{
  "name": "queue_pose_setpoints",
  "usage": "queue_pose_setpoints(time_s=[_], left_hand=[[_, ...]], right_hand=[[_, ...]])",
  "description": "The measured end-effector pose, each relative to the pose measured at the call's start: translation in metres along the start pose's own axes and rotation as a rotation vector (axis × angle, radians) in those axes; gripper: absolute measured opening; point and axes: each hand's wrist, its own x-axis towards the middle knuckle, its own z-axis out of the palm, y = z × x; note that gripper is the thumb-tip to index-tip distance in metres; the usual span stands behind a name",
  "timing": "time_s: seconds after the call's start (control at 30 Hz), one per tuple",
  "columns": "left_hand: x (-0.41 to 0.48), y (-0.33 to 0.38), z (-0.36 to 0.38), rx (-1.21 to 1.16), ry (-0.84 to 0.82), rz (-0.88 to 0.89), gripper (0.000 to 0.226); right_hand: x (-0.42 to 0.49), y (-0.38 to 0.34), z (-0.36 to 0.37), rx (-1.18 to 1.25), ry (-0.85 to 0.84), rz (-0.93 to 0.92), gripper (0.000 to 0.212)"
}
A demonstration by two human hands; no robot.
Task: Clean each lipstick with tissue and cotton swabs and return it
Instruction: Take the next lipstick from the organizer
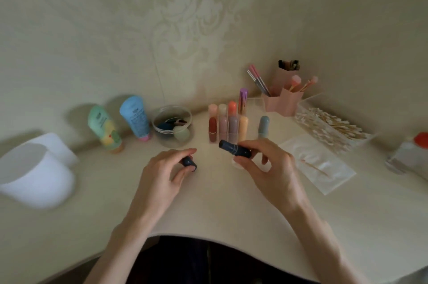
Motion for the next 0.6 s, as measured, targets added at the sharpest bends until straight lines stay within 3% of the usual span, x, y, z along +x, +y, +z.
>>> queue_pose_setpoints(time_s=[0.13,0.23,0.33,0.4,0.5,0.6], left_hand=[[0.001,-0.001,0.005,0.031,-0.034,0.024,0.053],[-0.001,-0.002,0.007,-0.010,0.032,0.012,0.056],[-0.003,0.007,0.003,-0.055,0.178,0.071,0.036],[-0.005,0.025,0.005,-0.218,0.178,0.044,0.026],[-0.006,0.048,0.015,-0.614,0.131,-0.113,0.023],[-0.003,0.063,0.024,-0.860,0.177,-0.259,0.014]], right_hand=[[-0.002,0.004,-0.001,-0.009,-0.008,0.025,0.028],[-0.003,0.003,-0.001,-0.014,-0.016,0.021,0.029],[-0.004,-0.001,0.002,0.052,0.002,0.015,0.030],[-0.004,-0.005,0.005,0.114,0.009,0.020,0.030],[-0.006,-0.010,0.009,0.167,-0.024,0.025,0.026],[-0.008,-0.012,0.010,0.192,-0.050,0.041,0.024]])
